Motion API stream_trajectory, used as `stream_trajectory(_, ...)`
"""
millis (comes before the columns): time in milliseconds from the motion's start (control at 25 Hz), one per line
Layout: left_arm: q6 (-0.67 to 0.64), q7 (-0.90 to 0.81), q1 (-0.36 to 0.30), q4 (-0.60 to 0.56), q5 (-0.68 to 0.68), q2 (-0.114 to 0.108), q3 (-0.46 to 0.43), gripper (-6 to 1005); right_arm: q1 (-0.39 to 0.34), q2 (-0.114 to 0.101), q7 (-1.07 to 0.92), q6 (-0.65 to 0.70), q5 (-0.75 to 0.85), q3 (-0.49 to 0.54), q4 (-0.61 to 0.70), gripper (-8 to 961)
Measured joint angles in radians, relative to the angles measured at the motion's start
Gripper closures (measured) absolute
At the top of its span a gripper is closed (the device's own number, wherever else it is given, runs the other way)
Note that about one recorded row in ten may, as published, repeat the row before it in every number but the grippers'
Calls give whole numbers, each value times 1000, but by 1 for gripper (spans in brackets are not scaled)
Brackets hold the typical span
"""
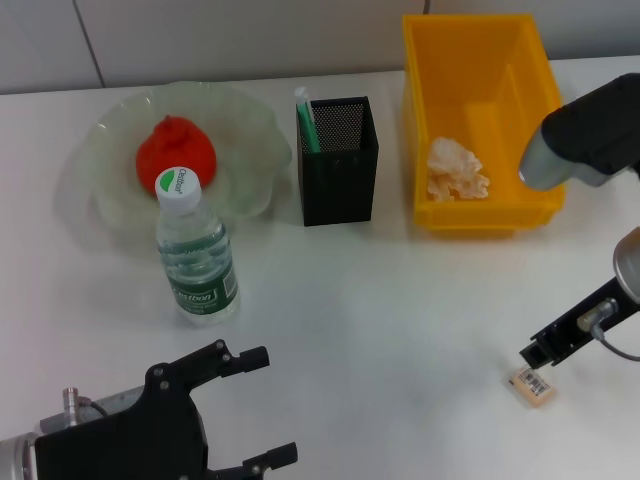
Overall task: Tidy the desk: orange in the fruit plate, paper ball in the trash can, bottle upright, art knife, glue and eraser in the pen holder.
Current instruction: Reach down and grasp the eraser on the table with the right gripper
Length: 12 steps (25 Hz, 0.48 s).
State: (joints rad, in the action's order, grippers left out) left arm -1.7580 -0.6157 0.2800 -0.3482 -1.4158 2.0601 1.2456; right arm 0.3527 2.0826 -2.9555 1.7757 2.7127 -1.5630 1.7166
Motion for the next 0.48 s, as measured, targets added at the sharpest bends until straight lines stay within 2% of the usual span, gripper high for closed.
stream_trajectory(40,0,0,2,0,0,0,0,186,0,0,0,1,1,-9,1,774)
stream_trajectory(280,2,1,8,0,-6,0,0,186,1,4,0,-17,41,-58,-44,615)
stream_trajectory(440,2,1,7,0,-6,0,0,186,2,4,0,-33,39,-59,-60,516)
stream_trajectory(480,2,1,7,0,-6,0,-1,186,4,5,0,-38,37,-59,-70,516)
